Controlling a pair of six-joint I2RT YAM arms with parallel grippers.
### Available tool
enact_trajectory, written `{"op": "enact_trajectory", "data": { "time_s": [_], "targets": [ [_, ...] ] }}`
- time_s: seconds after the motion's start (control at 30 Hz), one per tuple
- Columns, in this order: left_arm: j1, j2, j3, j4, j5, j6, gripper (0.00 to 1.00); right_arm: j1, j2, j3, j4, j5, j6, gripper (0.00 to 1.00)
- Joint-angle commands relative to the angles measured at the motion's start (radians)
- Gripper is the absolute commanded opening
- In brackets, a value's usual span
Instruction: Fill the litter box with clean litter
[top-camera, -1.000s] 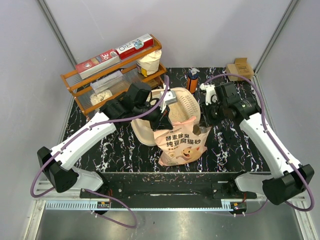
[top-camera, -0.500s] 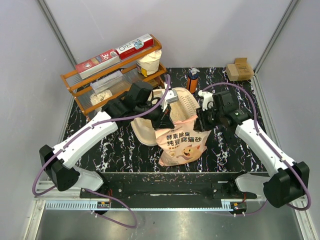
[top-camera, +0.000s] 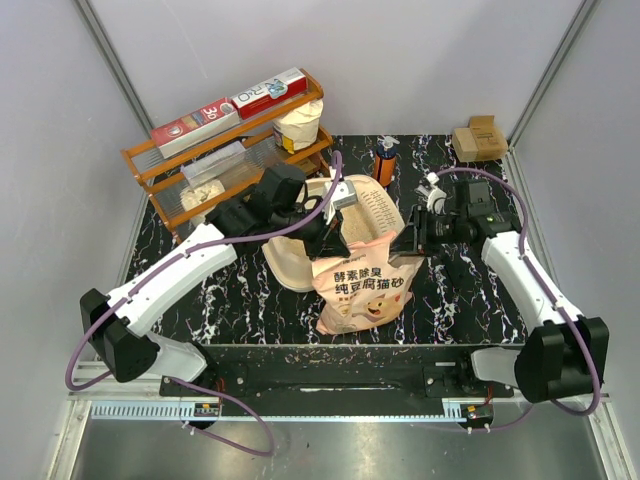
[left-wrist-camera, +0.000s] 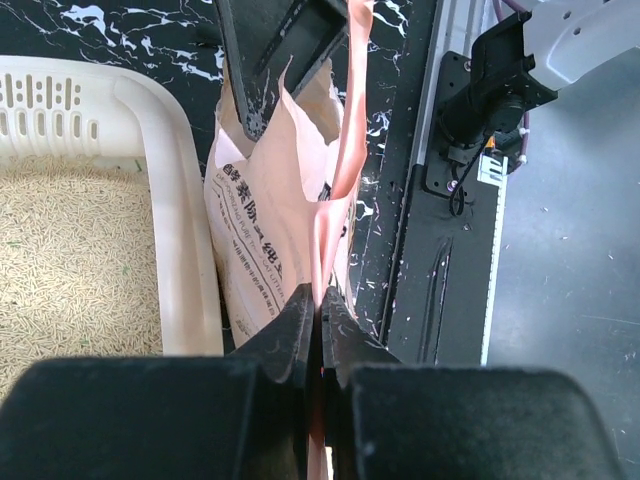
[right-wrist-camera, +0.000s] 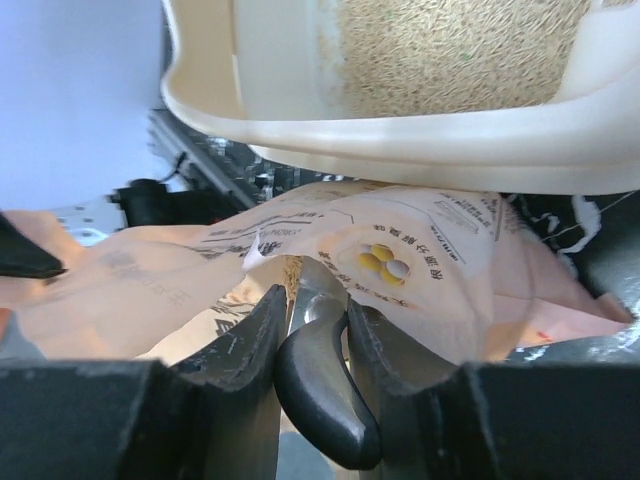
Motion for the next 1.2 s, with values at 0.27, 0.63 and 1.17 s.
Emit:
{"op": "enact_trajectory", "data": {
  "time_s": [0.27,0.63,1.17],
  "targets": [
    [-0.002,-0.058,0.006,0.04,-0.043,0.134,0.0,-0.237,0.07,-0.034,0.059,-0.426,0.119,0.0],
    [-0.002,-0.065,0.007,0.028,-0.078,0.179,0.0,-0.375,0.078,0.022,0.019,-0.529,0.081,0.0],
    [0.002,-0.084,0.013,0.01,-0.094,0.208,0.0,-0.418,0.122,0.076,-0.079,-0.63,-0.206,0.0]
  ]
}}
